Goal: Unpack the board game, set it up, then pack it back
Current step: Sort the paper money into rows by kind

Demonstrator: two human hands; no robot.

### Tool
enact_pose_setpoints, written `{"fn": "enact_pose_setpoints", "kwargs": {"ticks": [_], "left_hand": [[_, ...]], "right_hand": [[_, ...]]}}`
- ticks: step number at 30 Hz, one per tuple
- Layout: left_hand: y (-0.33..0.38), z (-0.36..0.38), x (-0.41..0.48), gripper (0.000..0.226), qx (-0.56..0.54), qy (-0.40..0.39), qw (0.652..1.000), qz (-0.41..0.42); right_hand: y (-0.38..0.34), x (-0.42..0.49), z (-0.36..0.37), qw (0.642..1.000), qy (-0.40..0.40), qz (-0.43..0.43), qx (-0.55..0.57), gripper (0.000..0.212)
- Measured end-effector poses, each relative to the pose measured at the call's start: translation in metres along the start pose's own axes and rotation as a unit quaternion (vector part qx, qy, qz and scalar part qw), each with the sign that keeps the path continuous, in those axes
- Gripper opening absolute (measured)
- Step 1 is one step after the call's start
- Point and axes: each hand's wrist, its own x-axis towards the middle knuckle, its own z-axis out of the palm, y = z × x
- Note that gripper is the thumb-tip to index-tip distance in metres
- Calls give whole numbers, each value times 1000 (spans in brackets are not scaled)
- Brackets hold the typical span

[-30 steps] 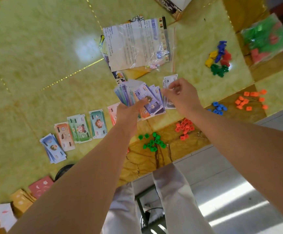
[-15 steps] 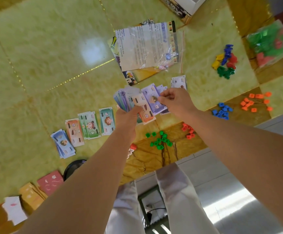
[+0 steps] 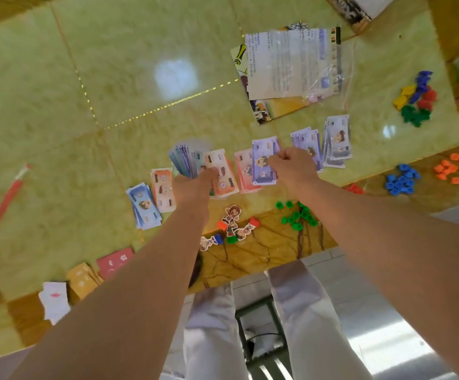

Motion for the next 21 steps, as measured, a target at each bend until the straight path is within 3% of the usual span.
{"fn": "enact_pose_setpoints", "kwargs": {"ticks": [2,5,13,18,21], "left_hand": [[-3,-8,1,22,9,-6,1000,-4],[-8,-8,-2,22,10,-31,999,-19],[-13,22,-11,23,-21,-98,993,-60],[-13,55,-16,35,-25,-117,990,-80],[-12,67,-20,29,-29,-122,989,-80]], "right_hand": [[4,-6,11,998,-52,-7,-29,13],[8,-15,17,997,-67,-34,-21,12],[18,8,-28,992,101,-16,-68,11],[30,25,-54,985,139,2,-99,13],[35,33,-57,983,158,2,-99,14]]}}
